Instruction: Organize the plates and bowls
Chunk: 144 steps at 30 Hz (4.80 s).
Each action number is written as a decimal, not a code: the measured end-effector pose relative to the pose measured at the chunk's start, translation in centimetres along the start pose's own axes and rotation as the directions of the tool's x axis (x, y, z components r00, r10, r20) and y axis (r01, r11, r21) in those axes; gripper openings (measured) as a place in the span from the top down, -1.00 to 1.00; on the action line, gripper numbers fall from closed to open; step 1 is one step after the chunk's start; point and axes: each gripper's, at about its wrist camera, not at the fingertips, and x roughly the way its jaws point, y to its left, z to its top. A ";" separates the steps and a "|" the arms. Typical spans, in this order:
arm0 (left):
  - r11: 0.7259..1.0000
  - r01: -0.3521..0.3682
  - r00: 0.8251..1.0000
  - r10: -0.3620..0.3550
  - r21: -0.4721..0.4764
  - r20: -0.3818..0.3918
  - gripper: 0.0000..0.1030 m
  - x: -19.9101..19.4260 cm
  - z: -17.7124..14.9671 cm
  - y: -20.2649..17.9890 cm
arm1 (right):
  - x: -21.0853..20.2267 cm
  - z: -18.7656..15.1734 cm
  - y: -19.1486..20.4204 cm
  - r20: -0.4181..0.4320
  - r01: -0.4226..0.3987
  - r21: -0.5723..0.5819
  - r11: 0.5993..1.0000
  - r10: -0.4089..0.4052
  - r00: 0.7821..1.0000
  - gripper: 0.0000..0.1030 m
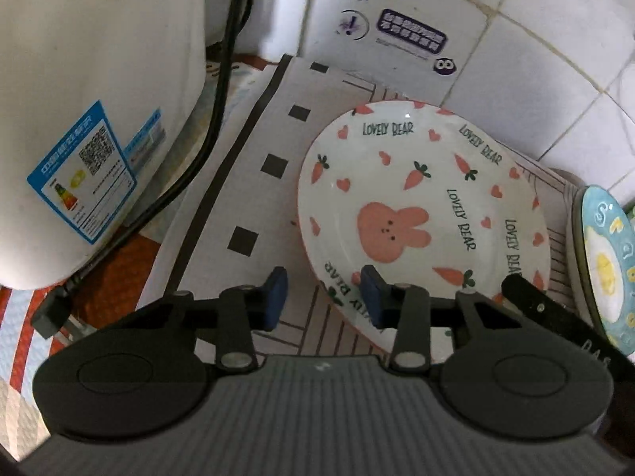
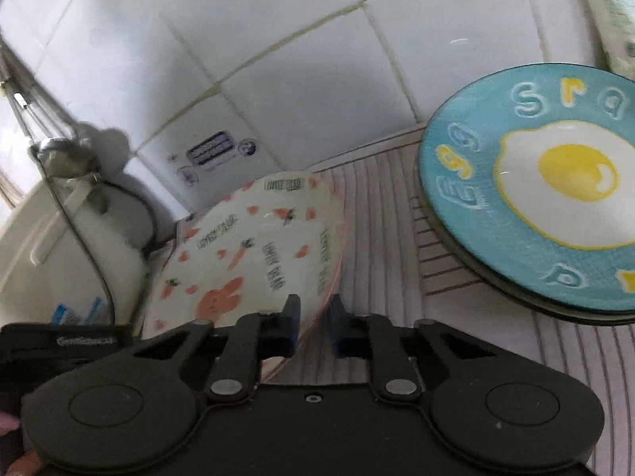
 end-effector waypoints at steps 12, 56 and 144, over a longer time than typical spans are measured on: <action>0.994 0.037 0.999 -0.034 0.100 -0.032 0.33 -0.2 -0.1 -1.4 | 0.8 0.4 -0.1 -0.040 -0.035 -0.009 0.999 0.034 0.999 0.64; 0.977 0.111 0.991 -0.123 0.182 0.052 0.37 -10.6 -5.6 -22.9 | -18.4 9.1 -13.1 0.007 -0.128 -0.158 0.979 0.131 0.991 0.49; 0.983 -0.076 0.984 0.101 0.166 -0.146 0.35 -8.3 -7.9 -29.6 | -20.9 11.1 -14.8 -0.042 0.145 -0.355 0.924 -0.170 0.984 0.34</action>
